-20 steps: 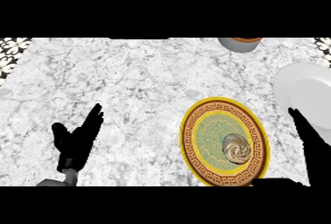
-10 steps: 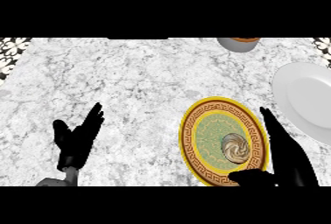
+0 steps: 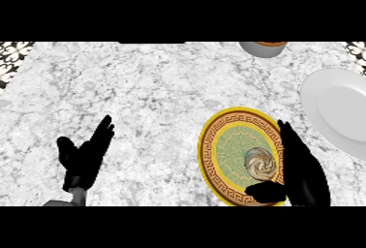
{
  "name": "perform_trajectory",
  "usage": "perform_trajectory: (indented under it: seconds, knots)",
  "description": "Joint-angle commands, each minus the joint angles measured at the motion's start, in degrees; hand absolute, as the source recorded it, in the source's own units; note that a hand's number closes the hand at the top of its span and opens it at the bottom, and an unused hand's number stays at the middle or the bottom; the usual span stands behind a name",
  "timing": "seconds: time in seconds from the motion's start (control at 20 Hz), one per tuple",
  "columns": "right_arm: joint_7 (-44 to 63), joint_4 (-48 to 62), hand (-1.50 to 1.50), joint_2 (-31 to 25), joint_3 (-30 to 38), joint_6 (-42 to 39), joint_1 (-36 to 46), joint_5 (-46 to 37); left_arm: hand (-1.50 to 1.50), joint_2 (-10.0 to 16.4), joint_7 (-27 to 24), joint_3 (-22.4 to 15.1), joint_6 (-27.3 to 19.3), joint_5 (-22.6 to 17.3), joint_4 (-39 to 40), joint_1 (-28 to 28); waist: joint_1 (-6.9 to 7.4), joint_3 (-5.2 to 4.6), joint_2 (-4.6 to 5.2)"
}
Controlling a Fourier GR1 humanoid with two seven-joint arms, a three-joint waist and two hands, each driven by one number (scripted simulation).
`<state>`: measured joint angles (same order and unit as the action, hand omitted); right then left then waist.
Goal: Pick the cupcake from the plate and place it in the plate
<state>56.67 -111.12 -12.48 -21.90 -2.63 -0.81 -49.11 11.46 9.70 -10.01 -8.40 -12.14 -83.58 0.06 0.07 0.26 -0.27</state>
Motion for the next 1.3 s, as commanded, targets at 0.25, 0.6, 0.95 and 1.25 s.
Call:
perform_trajectory:
  seconds: [0.25, 0.6, 0.95, 1.25]
  knots:
    - [-1.6, 1.3, -1.5, 0.6, 3.4, -3.4, -1.2, 0.6, 0.0, -2.5, 1.9, 1.7, 0.4, 1.6, 4.2, -2.0, -0.25, -0.27, 0.25]
    - [-3.6, 13.8, 1.5, 3.3, 1.3, -6.1, 4.8, -0.9, 0.0, -1.6, 1.0, 2.7, 3.6, 0.8, 4.0, -1.1, 0.04, -0.28, 0.36]
    - [-7.8, 13.5, 1.5, 2.7, 0.5, -5.0, 3.4, -4.9, 0.0, -1.8, 2.9, 4.1, 3.5, 2.5, 3.6, -2.0, -0.16, -0.27, 0.27]
    - [-4.8, 22.9, 1.5, 8.7, 0.8, -0.3, 11.4, -11.8, 0.0, -2.9, 0.4, 3.5, 4.5, 3.5, 3.6, 0.9, 0.3, -0.28, 0.39]
